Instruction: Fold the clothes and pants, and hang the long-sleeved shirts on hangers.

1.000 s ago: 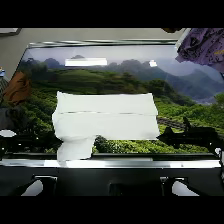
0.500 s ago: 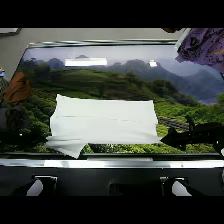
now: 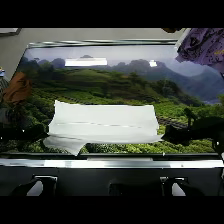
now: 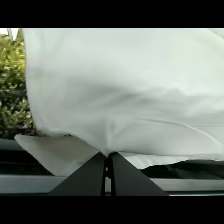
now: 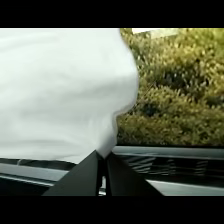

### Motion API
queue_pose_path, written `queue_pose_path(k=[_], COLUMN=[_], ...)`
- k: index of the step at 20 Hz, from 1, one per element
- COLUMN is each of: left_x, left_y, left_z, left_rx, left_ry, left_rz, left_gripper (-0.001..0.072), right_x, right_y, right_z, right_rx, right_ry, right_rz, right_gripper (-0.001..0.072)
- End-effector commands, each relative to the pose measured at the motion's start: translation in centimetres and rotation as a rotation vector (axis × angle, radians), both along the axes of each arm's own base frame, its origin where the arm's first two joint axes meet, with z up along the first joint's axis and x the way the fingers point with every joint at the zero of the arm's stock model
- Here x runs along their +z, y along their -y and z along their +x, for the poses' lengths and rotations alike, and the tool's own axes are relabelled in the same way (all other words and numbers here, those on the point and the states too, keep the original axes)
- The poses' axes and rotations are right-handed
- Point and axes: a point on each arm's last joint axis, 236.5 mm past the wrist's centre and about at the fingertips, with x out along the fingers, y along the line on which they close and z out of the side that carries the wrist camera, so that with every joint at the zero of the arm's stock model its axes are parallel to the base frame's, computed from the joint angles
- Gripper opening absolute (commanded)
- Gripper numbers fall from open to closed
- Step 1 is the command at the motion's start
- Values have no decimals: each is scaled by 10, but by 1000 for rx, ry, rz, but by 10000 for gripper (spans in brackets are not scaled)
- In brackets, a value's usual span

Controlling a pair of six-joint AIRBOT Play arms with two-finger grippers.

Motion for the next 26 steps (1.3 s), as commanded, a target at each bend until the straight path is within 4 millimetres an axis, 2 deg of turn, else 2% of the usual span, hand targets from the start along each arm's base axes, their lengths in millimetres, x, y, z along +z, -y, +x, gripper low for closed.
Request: queue_pose_path(k=[1,5,9,14,18,21,23,24,25,26], left_x=[3,-11,-18,-21,-43,-66,-73,-73,-69,-63], left_y=[5,1,-4,-5,3,11,11,11,10,9], left_z=[44,87,128,171,182,180,182,185,189,194], left_rx=[-34,-83,-102,-110,-134,-146,-142,-141,-141,-142], left_ry=[74,54,65,96,51,2,-1,7,19,38], left_rz=[-12,-18,-35,-69,-85,-97,-96,-92,-88,-84], left_gripper=[13,14,14,13,14,15,17,23,69,227], right_x=[-1,-12,-14,-18,-27,-40,-50,-53,-52,-48], right_y=[-3,-13,-11,-9,-8,-15,-24,-23,-22,-18], right_z=[39,76,114,145,160,166,167,166,165,161], right_rx=[50,94,81,71,49,50,67,61,44,31], right_ry=[48,30,57,73,92,91,83,72,60,42], right_rz=[-126,-124,-128,-125,-125,-122,-121,-123,-119,-113], right_gripper=[28,28,28,28,29,30,31,57,155,252])
